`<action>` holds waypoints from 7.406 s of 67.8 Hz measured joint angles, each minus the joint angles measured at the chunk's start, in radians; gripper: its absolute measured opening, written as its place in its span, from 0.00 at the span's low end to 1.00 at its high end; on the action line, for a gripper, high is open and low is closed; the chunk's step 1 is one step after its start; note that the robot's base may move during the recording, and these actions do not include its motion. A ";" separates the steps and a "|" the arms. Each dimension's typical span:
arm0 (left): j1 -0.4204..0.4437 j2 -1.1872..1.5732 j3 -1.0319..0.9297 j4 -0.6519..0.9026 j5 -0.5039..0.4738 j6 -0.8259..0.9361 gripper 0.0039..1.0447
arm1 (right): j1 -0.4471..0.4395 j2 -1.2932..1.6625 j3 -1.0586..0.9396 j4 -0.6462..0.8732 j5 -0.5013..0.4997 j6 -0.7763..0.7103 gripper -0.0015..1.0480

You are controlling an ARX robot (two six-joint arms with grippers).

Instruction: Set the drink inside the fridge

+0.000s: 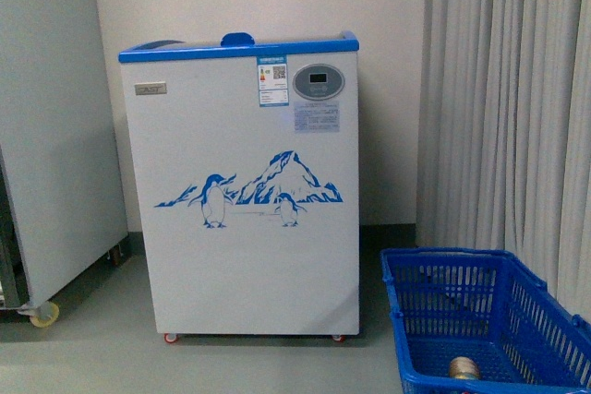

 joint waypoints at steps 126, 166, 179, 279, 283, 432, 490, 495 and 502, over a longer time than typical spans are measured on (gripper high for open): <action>0.000 0.001 0.000 0.000 0.000 0.000 0.92 | -0.183 1.123 0.212 0.107 0.066 0.133 0.93; 0.000 0.001 0.000 0.000 0.000 0.000 0.92 | -0.153 2.627 0.936 0.470 0.088 0.183 0.93; 0.000 0.001 0.000 0.000 0.000 0.000 0.92 | -0.148 2.814 1.110 0.418 0.116 0.200 0.93; 0.000 0.001 0.000 0.000 0.000 0.000 0.92 | -0.131 1.082 0.734 -0.047 -0.175 0.108 0.38; 0.000 0.001 0.000 0.000 0.000 0.000 0.92 | -0.108 0.986 0.738 -0.092 -0.166 0.108 0.38; -0.002 0.625 0.196 0.185 0.070 -0.257 0.92 | 0.347 0.492 0.680 -0.288 0.271 0.113 0.37; -0.118 1.934 1.394 0.149 0.473 1.411 0.92 | 0.347 0.492 0.680 -0.288 0.271 0.113 0.37; -0.114 1.983 1.453 0.141 0.466 1.427 0.92 | 0.347 0.492 0.680 -0.288 0.271 0.113 0.37; -0.113 2.034 1.518 0.135 0.459 1.435 0.92 | 0.347 0.492 0.680 -0.288 0.271 0.113 0.37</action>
